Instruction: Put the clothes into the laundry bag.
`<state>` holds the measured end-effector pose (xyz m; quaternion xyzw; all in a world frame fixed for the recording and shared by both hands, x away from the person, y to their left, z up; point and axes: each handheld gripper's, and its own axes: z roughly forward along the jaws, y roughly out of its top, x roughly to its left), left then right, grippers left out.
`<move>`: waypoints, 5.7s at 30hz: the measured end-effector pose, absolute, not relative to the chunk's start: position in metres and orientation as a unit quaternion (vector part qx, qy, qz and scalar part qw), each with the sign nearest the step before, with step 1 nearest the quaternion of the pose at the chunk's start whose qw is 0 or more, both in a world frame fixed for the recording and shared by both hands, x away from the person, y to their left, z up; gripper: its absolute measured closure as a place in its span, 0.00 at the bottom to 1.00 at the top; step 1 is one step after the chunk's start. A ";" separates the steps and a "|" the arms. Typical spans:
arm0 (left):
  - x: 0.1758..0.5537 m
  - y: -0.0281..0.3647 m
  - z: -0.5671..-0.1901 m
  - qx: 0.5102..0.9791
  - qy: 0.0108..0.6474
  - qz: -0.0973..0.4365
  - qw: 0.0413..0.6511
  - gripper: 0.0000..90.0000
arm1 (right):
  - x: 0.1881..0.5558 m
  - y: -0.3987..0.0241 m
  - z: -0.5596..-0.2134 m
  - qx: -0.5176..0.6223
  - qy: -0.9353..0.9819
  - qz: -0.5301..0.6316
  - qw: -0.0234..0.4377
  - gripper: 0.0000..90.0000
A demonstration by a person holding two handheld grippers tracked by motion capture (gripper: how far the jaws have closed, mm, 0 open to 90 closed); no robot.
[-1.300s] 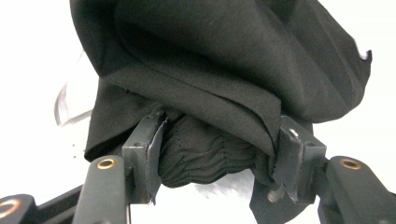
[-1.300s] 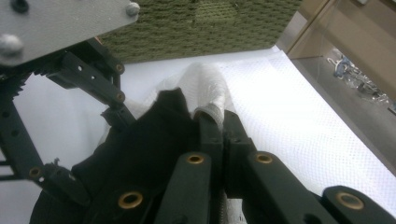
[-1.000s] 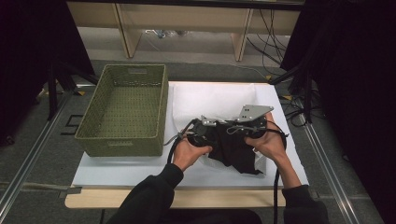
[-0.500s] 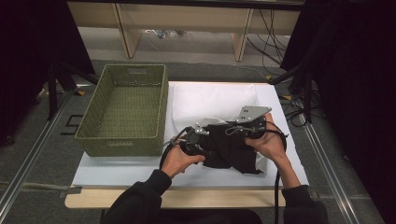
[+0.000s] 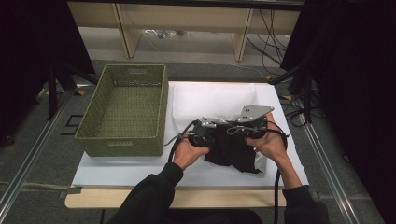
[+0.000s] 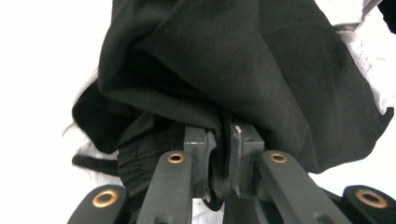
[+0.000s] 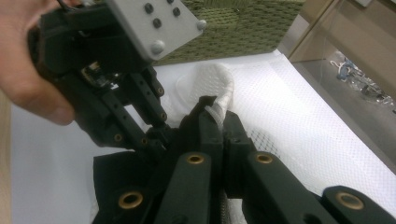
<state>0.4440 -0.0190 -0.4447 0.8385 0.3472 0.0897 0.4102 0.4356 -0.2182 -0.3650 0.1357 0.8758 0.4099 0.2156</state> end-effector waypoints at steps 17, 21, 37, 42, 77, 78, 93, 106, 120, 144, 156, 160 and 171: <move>0.449 -0.027 -0.455 0.815 0.340 0.111 0.456 0.93 | 0.437 -0.216 -0.367 0.144 0.872 0.407 0.228 1.00; 0.454 -0.031 -0.451 0.808 0.355 0.112 0.456 0.96 | 0.437 -0.217 -0.366 0.145 0.871 0.411 0.225 1.00; 0.438 -0.008 -0.434 0.814 0.324 0.155 0.455 0.71 | 0.439 -0.221 -0.368 0.164 0.866 0.414 0.228 1.00; 0.437 -0.014 -0.429 0.790 0.317 0.119 0.512 0.75 | 0.440 -0.216 -0.367 0.161 0.867 0.408 0.239 1.00; 0.457 0.030 -0.475 0.850 0.390 0.167 0.311 0.52 | 0.438 -0.216 -0.368 0.146 0.876 0.397 0.233 1.00; 0.458 0.029 -0.478 0.846 0.398 0.166 0.313 0.53 | 0.438 -0.216 -0.368 0.147 0.875 0.399 0.230 1.00; 0.425 0.042 -0.457 0.860 0.347 0.143 0.345 0.97 | 0.438 -0.217 -0.370 0.142 0.880 0.390 0.232 1.00; 0.375 0.061 -0.464 0.885 0.310 0.092 0.334 0.97 | 0.436 -0.212 -0.375 0.134 0.888 0.376 0.228 1.00; 0.349 0.054 -0.447 0.881 0.303 0.100 0.349 0.67 | 0.434 -0.208 -0.373 0.126 0.889 0.378 0.226 1.00; 0.377 -0.007 -0.456 0.911 0.228 0.153 0.308 0.74 | 0.433 -0.206 -0.372 0.124 0.887 0.386 0.220 1.00; 0.415 -0.005 -0.423 0.865 0.294 0.156 0.375 0.78 | 0.433 -0.210 -0.366 0.129 0.880 0.398 0.226 1.00; 0.429 -0.004 -0.431 0.841 0.333 0.156 0.397 0.77 | 0.433 -0.211 -0.366 0.131 0.880 0.397 0.224 1.00; 0.417 0.008 -0.445 0.848 0.356 0.128 0.371 0.53 | 0.433 -0.212 -0.368 0.132 0.881 0.396 0.222 1.00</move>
